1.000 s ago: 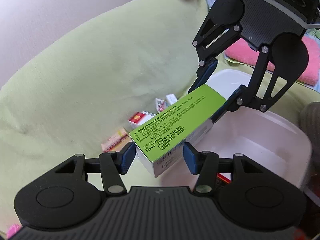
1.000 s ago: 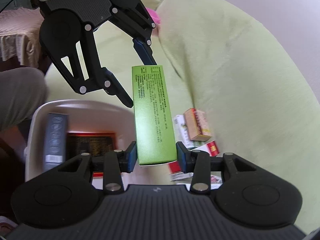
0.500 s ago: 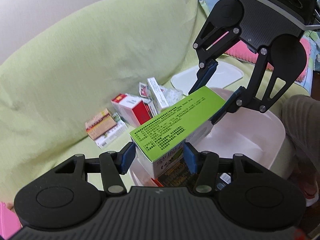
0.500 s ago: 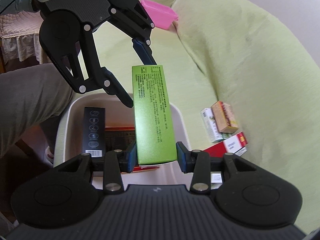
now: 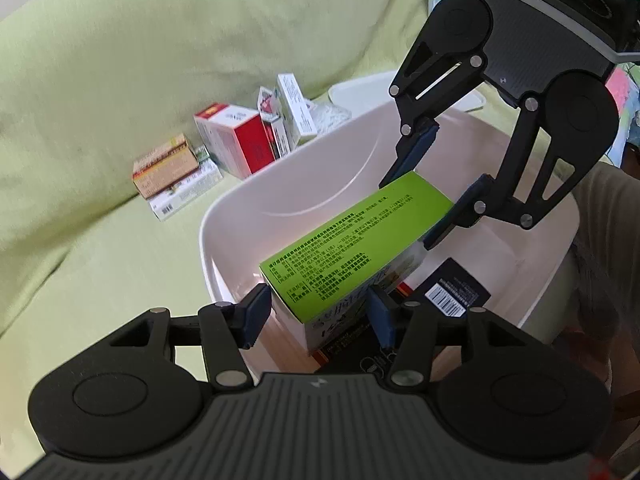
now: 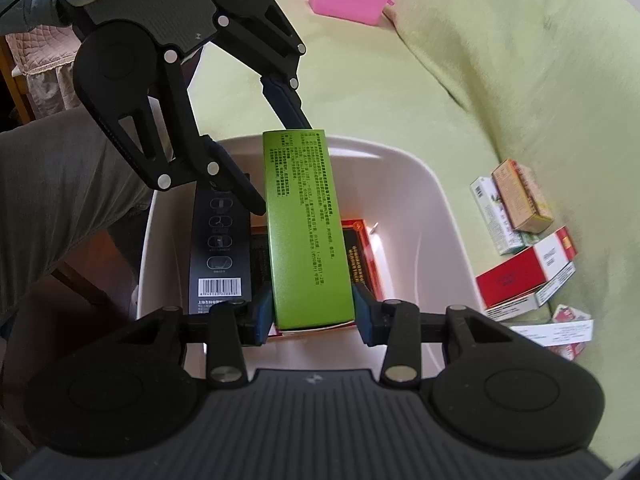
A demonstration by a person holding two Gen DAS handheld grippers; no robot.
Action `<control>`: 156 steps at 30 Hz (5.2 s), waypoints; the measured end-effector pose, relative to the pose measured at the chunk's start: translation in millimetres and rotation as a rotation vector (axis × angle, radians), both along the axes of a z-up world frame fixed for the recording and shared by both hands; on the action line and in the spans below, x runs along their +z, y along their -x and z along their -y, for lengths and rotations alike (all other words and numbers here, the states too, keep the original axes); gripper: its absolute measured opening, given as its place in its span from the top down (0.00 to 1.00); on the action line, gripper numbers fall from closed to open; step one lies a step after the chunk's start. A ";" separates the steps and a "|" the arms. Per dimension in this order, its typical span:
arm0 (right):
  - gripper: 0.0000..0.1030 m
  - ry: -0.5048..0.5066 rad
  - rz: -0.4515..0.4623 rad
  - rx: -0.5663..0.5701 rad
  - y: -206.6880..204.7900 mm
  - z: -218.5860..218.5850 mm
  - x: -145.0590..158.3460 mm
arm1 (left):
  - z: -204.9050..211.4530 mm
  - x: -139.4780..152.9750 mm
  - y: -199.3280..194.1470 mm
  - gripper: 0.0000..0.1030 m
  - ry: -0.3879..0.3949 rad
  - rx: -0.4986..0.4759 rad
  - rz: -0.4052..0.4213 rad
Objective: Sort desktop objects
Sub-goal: 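Lift the green-and-white box and lower it into the white bin, then open the right gripper to release the green box onto the black box, then raise the open right gripper out of the bin, then move the right gripper to the pink box with red band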
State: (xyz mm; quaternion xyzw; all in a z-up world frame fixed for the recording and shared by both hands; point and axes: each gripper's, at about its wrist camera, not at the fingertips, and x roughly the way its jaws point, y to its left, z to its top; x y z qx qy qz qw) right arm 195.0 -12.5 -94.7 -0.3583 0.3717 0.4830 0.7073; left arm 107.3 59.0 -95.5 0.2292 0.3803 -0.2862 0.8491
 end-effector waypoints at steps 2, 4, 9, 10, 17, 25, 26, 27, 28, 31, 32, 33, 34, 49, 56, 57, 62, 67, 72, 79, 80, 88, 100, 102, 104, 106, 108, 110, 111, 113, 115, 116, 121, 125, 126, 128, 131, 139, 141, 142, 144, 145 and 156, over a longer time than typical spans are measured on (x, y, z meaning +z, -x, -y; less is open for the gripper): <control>0.64 -0.006 -0.014 -0.002 -1.3 0.9 -2.5 | -3.0 2.0 6.8 0.46 0.007 0.005 -0.010; 0.65 -0.009 -0.020 -0.001 -2.1 1.0 -4.4 | -5.2 1.2 7.6 0.46 0.013 0.009 -0.017; 0.65 -0.011 -0.031 0.003 -4.8 0.0 -11.4 | -8.9 -1.0 8.1 0.46 0.006 0.012 -0.030; 0.65 -0.011 -0.033 0.005 -5.0 -0.4 -12.4 | -9.2 -2.2 7.5 0.46 0.004 0.013 -0.033; 0.64 0.000 -0.059 -0.001 -7.1 -3.2 -16.3 | -11.1 -11.2 6.3 0.48 -0.002 0.027 -0.051; 0.66 -0.050 -0.076 -0.073 -11.1 6.5 -6.4 | -14.4 -12.3 11.8 0.51 0.002 0.046 -0.065; 0.66 -0.051 -0.074 -0.093 -11.1 10.0 -5.3 | -15.2 -11.9 12.5 0.51 0.000 0.051 -0.065; 0.66 -0.051 -0.073 -0.116 -11.1 13.7 -4.2 | -15.9 -10.9 13.3 0.51 0.000 0.056 -0.063; 0.66 -0.052 -0.071 -0.145 -11.5 18.1 -2.9 | -16.6 -9.7 13.9 0.51 0.001 0.061 -0.061; 0.66 -0.062 -0.084 -0.276 -13.9 35.8 -0.1 | -16.8 -5.3 14.4 0.51 0.007 0.064 -0.053; 0.66 -0.055 -0.092 -0.337 -15.1 41.7 -0.9 | -16.2 -3.6 14.1 0.51 0.009 0.063 -0.050; 0.66 -0.046 -0.102 -0.409 -16.4 47.5 -3.2 | -15.0 -1.9 13.0 0.51 0.012 0.059 -0.051; 0.66 -0.039 -0.116 -0.483 -17.9 53.2 -6.7 | -13.8 -1.0 11.9 0.51 0.015 0.052 -0.053; 0.66 -0.062 -0.259 -0.869 -34.7 63.4 -49.3 | -8.0 -7.6 -9.7 0.39 0.020 0.091 -0.171; 0.66 -0.123 -0.309 -0.913 -33.9 62.9 -55.1 | -6.3 -10.7 -20.6 0.35 0.091 0.080 -0.256; 0.66 -0.127 -0.308 -0.912 -33.8 61.7 -55.4 | -5.6 -11.1 -21.6 0.35 0.098 0.079 -0.265; 0.65 -0.124 -0.306 -0.900 -35.4 56.9 -57.5 | -6.2 -11.9 -19.9 0.33 0.104 0.079 -0.288; 0.65 -0.127 -0.327 -0.868 -31.3 49.2 -57.6 | -13.7 -11.0 -15.2 0.32 0.115 0.109 -0.308; 0.65 -0.122 -0.323 -0.869 -28.2 43.0 -57.9 | -16.2 -8.9 -8.8 0.32 0.109 0.114 -0.311; 0.65 -0.146 -0.333 -0.895 -25.5 47.6 -54.1 | -16.7 -9.3 -6.7 0.32 0.115 0.126 -0.316; 0.65 -0.149 -0.336 -0.900 -24.7 48.0 -53.9 | -16.4 -9.5 -6.2 0.32 0.115 0.127 -0.315; 0.63 -0.142 -0.327 -0.904 -19.8 48.4 -54.9 | -14.0 -8.7 -3.6 0.32 0.097 0.135 -0.311; 0.36 -0.221 -0.185 -0.885 -11.9 75.7 -9.8 | -19.1 26.2 14.9 0.30 0.133 0.223 -0.203; 0.29 -0.237 -0.170 -0.880 -11.4 79.0 -2.2 | -14.7 32.9 15.4 0.29 0.130 0.236 -0.187; 0.23 -0.244 -0.150 -0.880 -11.1 81.5 3.6 | -8.9 39.0 15.4 0.26 0.119 0.246 -0.171; 0.17 -0.244 -0.131 -0.876 -10.5 83.0 8.2 | -4.1 43.9 14.9 0.24 0.107 0.249 -0.153; 0.10 -0.241 -0.110 -0.865 -10.2 83.5 11.1 | -0.1 48.7 14.0 0.21 0.107 0.253 -0.135; 0.02 -0.231 -0.094 -0.850 -10.5 83.3 12.8 | 0.6 52.2 12.8 0.15 0.117 0.252 -0.124; 0.01 -0.226 -0.088 -0.839 -10.6 82.8 13.4 | 1.2 53.9 11.8 0.13 0.120 0.254 -0.118; 0.01 -0.214 -0.075 -0.824 -11.5 81.6 14.0 | 2.0 56.6 9.0 0.12 0.118 0.261 -0.106; 0.01 -0.206 -0.063 -0.822 -13.5 81.0 14.5 | 1.6 58.2 4.9 0.12 0.112 0.269 -0.101; 0.01 -0.204 -0.059 -0.823 -14.9 81.1 14.8 | 1.4 59.0 2.2 0.12 0.107 0.275 -0.098; 0.01 -0.214 -0.033 -0.818 -24.3 81.1 18.3 | -3.9 63.4 -11.2 0.12 0.091 0.299 -0.071; 0.01 -0.222 0.003 -0.777 -37.9 77.2 24.9 | -10.8 67.7 -24.3 0.12 0.092 0.309 -0.044; 0.01 -0.225 0.013 -0.762 -41.9 75.9 26.8 | -12.6 68.5 -28.5 0.12 0.089 0.312 -0.037; 0.01 -0.231 0.033 -0.731 -51.6 71.8 30.4 | -16.9 69.6 -37.3 0.12 0.083 0.317 -0.026; 0.01 -0.243 0.059 -0.682 -69.2 63.9 34.9 | -24.1 68.8 -53.1 0.12 0.074 0.322 -0.011; 0.01 -0.242 0.157 -0.536 -134.8 35.2 41.4 | -45.8 55.2 -113.6 0.12 0.040 0.330 0.028; 0.01 -0.242 0.175 -0.502 -155.5 26.1 39.3 | -50.7 51.0 -135.5 0.12 0.041 0.332 0.029; 0.01 -0.242 0.178 -0.487 -166.4 21.5 37.6 | -53.6 48.3 -148.7 0.13 0.044 0.334 0.028; 0.02 -0.240 0.189 -0.473 -187.4 14.1 33.5 | -58.4 42.7 -175.0 0.15 0.051 0.345 0.023; 0.03 -0.236 0.189 -0.469 -198.4 10.8 30.9 | -60.7 39.8 -188.1 0.16 0.055 0.352 0.020; 0.66 -0.179 0.111 -0.560 -307.3 -5.6 -12.5 | -68.6 -16.9 -332.5 0.70 0.136 0.464 -0.062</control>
